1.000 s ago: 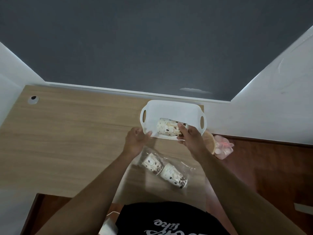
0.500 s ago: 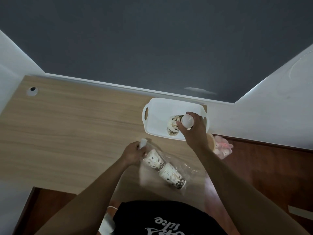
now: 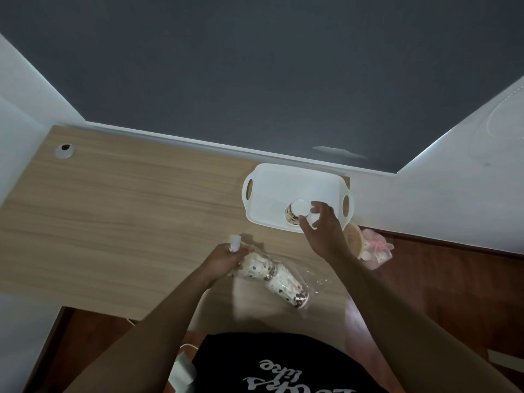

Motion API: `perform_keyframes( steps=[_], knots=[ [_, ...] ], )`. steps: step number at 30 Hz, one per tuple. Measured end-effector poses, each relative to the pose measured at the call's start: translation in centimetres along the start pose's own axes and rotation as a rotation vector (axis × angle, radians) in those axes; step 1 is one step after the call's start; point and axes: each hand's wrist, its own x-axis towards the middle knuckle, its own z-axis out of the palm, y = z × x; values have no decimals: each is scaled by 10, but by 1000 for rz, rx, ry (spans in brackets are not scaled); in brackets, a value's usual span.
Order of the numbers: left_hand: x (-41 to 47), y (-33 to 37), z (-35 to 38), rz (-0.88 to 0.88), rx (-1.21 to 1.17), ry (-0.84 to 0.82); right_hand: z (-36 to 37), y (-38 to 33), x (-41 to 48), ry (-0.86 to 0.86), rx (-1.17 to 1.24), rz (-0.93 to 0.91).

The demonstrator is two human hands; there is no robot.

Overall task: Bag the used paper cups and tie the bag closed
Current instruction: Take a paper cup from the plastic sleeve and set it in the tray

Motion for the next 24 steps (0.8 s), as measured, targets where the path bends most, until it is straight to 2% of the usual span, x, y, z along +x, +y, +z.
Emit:
perform_keyframes(
  steps=[2, 5, 7, 9, 12, 17, 20, 24],
  knots=[
    [0, 0, 1, -15, -76, 43, 2, 13, -16, -58, 27, -43],
    [-1, 4, 0, -29, -190, 51, 3, 28, -40, -400, 56, -2],
    [-1, 8, -1, 1, -247, 36, 3, 35, -55, -600, -78, 7],
    [-3, 14, 0, 19, -338, 37, 5, 37, -68, -710, -208, 16],
    [-7, 28, 2, 20, -457, 46, 14, 43, -79, -727, -166, 96],
    [-8, 44, 1, -26, -635, -9, 19, 44, -82, -637, 183, 226],
    [-11, 51, -3, -42, -662, -61, 14, 42, -78, -610, 453, 348],
    [-15, 50, -12, -47, -704, -87, -8, 35, -73, -598, 653, 432]
  ],
)
